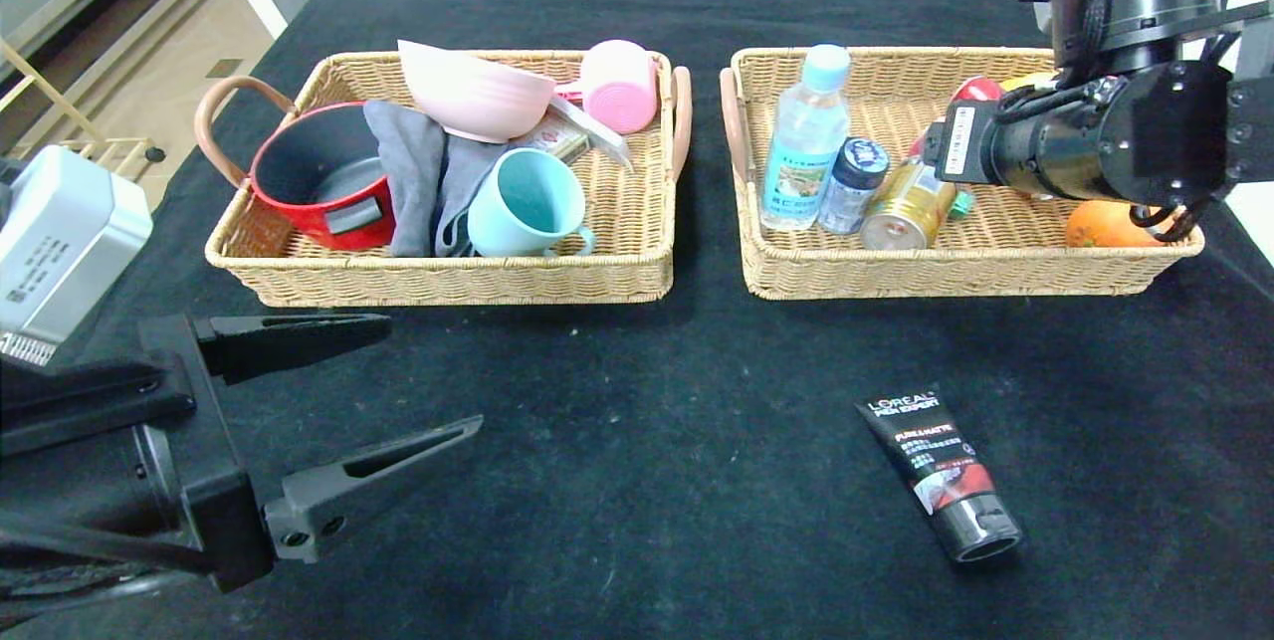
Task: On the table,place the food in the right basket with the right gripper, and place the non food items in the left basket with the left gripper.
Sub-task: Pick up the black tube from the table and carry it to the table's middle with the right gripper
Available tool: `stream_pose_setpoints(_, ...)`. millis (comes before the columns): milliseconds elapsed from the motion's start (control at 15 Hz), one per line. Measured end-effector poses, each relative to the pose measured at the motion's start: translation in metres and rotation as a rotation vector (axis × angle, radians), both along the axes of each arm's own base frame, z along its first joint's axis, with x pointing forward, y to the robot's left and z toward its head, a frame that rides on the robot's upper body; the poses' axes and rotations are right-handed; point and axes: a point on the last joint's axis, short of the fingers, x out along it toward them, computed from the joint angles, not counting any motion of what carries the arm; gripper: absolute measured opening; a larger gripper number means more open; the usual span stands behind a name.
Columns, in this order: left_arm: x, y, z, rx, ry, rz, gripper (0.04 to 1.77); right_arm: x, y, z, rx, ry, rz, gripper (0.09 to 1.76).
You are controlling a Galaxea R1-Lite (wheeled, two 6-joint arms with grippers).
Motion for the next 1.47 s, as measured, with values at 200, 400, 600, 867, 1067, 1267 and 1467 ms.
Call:
stream_pose_setpoints(200, 0.000, 0.000, 0.000, 0.001, 0.001, -0.002, 1.72, -0.018, 0.004, 0.002, -0.016, 0.028, 0.038, 1.60)
stream_pose_setpoints(400, 0.000, 0.000, 0.000, 0.000, 0.002, -0.006, 1.72, -0.052, 0.009, -0.002, -0.059, 0.127, 0.152, 1.64)
stream_pose_setpoints(600, 0.000, 0.000, 0.000, 0.001, 0.001, -0.007, 1.72, -0.086, 0.008, -0.013, -0.103, 0.287, 0.254, 1.66)
stream_pose_setpoints(867, 0.000, 0.000, 0.000, 0.001, 0.001, -0.008, 1.72, -0.108, 0.009, -0.031, -0.118, 0.424, 0.294, 1.68)
stream_pose_setpoints(1067, 0.000, 0.000, 0.000, 0.001, 0.000, -0.008, 1.72, -0.113, 0.013, -0.051, -0.088, 0.510, 0.327, 1.69)
stream_pose_setpoints(1267, 0.000, 0.000, 0.000, 0.001, -0.002, -0.008, 1.72, -0.112, 0.015, -0.071, -0.088, 0.578, 0.312, 1.70)
stream_pose_setpoints(1467, 0.000, 0.000, -0.001, 0.002, 0.000, -0.008, 1.72, -0.108, 0.019, -0.088, -0.077, 0.638, 0.298, 1.70)
